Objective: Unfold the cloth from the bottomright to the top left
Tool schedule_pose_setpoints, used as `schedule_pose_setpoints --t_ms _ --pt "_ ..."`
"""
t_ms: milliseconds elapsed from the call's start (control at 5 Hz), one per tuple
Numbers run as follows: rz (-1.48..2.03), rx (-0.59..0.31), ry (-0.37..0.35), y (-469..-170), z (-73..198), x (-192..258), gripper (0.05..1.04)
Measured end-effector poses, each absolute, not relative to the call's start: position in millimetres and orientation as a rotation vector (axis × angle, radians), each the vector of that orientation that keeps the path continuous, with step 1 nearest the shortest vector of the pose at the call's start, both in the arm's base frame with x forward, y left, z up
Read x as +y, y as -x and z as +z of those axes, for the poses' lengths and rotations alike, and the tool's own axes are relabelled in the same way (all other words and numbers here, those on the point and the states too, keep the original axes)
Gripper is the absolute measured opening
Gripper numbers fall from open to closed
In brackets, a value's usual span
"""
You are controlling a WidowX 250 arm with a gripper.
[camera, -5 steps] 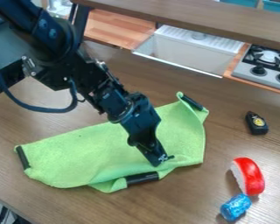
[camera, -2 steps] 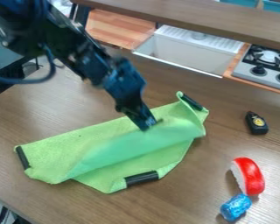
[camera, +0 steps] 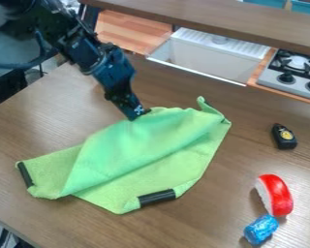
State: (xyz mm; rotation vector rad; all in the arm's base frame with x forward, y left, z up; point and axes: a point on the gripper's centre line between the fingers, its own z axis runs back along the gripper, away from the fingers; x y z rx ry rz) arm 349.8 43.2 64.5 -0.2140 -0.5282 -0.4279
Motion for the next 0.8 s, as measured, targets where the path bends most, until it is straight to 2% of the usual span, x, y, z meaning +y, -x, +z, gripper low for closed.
schedule_pose_setpoints --t_ms 400,600,800 --pt "-0.462 -0.446 0.105 -383.1 57.4 96.5 0.049" --pt "-0.496 -0.443 0.064 -402.5 72.2 115.1 0.061" --pt "-0.564 -0.425 0.045 -420.2 73.8 125.7 0.102"
